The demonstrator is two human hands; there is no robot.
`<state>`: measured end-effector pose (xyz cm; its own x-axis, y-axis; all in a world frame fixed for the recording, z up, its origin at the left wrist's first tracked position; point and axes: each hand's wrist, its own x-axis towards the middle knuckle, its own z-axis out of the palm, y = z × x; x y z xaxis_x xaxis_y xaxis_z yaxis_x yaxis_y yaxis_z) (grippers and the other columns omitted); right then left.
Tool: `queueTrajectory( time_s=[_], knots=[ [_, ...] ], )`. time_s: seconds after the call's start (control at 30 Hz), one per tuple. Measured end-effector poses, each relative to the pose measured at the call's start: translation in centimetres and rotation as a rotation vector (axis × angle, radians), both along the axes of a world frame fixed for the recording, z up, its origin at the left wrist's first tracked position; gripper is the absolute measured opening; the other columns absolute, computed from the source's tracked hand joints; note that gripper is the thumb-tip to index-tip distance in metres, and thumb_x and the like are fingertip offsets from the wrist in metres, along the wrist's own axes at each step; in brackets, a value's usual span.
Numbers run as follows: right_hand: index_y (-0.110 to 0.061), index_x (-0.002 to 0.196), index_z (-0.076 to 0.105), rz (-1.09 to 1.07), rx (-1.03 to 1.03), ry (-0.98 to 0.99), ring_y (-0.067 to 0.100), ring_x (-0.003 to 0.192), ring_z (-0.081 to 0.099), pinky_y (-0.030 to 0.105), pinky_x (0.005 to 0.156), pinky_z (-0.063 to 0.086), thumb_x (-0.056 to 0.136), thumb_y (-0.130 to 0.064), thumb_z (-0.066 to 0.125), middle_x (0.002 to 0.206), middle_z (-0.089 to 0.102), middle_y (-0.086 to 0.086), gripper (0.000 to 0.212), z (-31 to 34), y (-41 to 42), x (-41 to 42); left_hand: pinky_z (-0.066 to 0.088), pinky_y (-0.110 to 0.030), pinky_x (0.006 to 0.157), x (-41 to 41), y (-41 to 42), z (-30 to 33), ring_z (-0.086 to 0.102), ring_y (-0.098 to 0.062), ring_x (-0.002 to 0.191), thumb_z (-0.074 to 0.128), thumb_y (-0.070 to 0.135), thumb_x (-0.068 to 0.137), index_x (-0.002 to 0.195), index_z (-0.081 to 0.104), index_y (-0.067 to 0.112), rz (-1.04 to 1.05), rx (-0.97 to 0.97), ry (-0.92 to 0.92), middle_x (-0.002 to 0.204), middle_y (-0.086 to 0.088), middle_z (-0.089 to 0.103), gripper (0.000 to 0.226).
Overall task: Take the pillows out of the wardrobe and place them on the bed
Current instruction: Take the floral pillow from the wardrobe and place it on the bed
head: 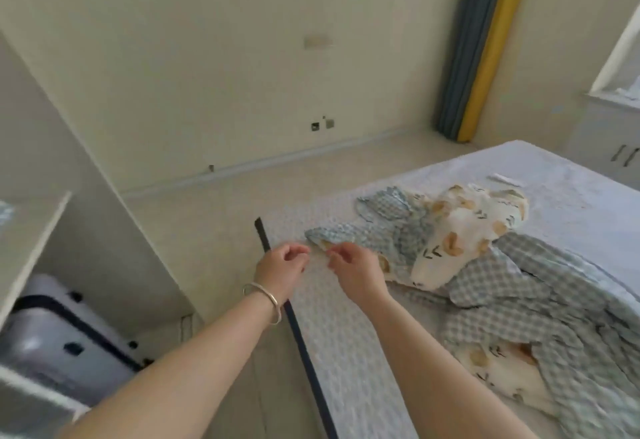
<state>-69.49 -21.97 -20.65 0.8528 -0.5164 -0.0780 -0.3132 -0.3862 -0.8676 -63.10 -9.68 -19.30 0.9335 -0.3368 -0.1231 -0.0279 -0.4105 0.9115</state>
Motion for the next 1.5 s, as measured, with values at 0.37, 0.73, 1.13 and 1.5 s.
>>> queueTrajectory(
  time_s=[0.37, 0.73, 1.13, 1.5],
  knots=[
    [-0.03, 0.084, 0.064, 0.512, 0.066, -0.038, 0.013, 0.072, 0.062, 0.029, 0.064, 0.049, 0.087, -0.021, 0.048, 0.07, 0.064, -0.013, 0.018, 3.0, 12.1, 24.0, 0.045, -0.025, 0.068, 17.9, 14.1, 2.1, 0.062, -0.014, 0.078, 0.055, 0.017, 0.083, 0.078, 0.061, 0.035, 0.591, 0.036, -0.106, 0.081, 0.006, 0.066, 0.02],
    [-0.026, 0.087, 0.066, 0.898, 0.038, -0.039, 0.021, 0.079, 0.065, 0.031, 0.07, 0.052, 0.084, -0.023, 0.048, 0.085, 0.07, 0.002, 0.018, 4.0, 29.8, 38.3, 0.05, -0.025, 0.061, 26.3, 27.1, 1.1, 0.061, -0.018, 0.075, 0.049, 0.015, 0.084, 0.093, 0.064, 0.027, 1.154, -0.057, -0.094, 0.094, -0.002, 0.069, 0.021],
    [-0.013, 0.092, 0.068, 1.268, -0.051, -0.118, 0.022, 0.087, 0.06, 0.029, 0.07, 0.046, 0.084, -0.023, 0.049, 0.092, 0.069, 0.004, 0.023, 7.1, 50.4, 45.9, 0.033, -0.023, 0.058, 32.7, 42.5, 3.0, 0.055, -0.021, 0.08, 0.041, 0.009, 0.088, 0.098, 0.065, 0.015, 1.474, 0.198, -0.117, 0.096, -0.006, 0.066, 0.027],
    [-0.016, 0.096, 0.069, 1.759, -0.103, -0.197, 0.023, 0.082, 0.065, 0.039, 0.077, 0.053, 0.087, -0.024, 0.049, 0.09, 0.071, 0.004, 0.023, 5.7, 67.7, 49.6, 0.04, -0.028, 0.059, 33.2, 52.9, 2.3, 0.047, -0.016, 0.057, 0.056, 0.03, 0.083, 0.079, 0.054, 0.01, 1.878, -0.965, 0.219, 0.067, -0.004, 0.051, 0.02]
  ],
)
